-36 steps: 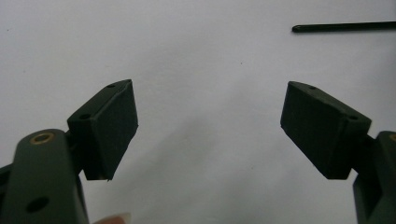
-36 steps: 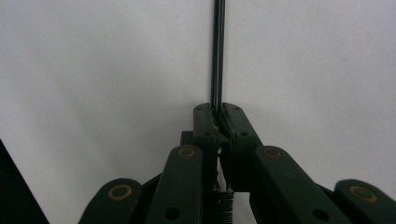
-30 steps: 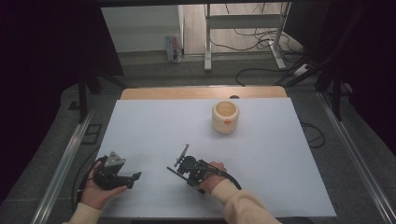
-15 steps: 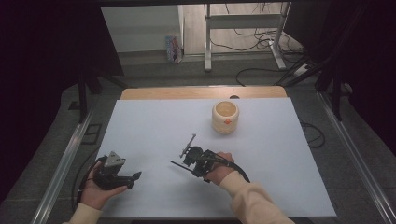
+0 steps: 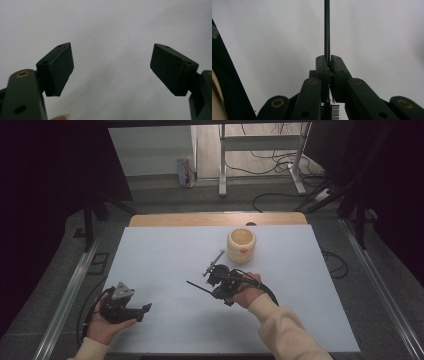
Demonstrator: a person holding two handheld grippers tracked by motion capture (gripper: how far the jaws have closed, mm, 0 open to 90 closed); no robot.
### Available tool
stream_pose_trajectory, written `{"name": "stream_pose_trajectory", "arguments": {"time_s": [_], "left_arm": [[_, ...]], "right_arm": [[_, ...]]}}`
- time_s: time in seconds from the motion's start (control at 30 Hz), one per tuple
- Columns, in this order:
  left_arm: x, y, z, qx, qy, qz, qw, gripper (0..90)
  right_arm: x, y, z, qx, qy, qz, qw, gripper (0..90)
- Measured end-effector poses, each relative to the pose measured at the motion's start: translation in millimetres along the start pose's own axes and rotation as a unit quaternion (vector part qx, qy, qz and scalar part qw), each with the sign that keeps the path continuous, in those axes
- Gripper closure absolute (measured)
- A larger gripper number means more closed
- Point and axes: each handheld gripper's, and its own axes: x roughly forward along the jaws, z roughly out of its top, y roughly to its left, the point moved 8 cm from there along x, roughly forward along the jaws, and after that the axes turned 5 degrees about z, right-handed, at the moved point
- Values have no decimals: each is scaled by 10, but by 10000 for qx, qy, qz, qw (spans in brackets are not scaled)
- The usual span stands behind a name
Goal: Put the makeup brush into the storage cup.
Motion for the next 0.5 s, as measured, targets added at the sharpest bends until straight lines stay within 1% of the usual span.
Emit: {"name": "stream_pose_trajectory", "arguments": {"time_s": [0.07, 0.17, 0.23, 0.33, 0.4, 0.5], "left_arm": [[-9, -11, 15, 32, -30, 14, 10000, 197], [-25, -47, 58, 170, -57, 31, 9998, 204], [-41, -90, 107, 340, -83, 44, 9994, 210], [-60, -184, 192, 576, -168, 2, 9982, 218], [-56, -243, 237, 692, -185, -12, 9974, 226], [-31, -327, 295, 853, -156, -54, 9962, 234]], "right_arm": [[-9, -9, -10, -25, 13, 95, 10000, 865], [-17, -36, -34, 8, 22, 206, 9998, 865], [-28, -60, -45, 26, -19, 259, 9997, 865], [-49, -79, -62, 35, -53, 370, 9993, 865], [-62, -86, -67, -17, -84, 429, 9990, 865], [-82, -83, -66, 3, -133, 508, 9986, 865]]}}
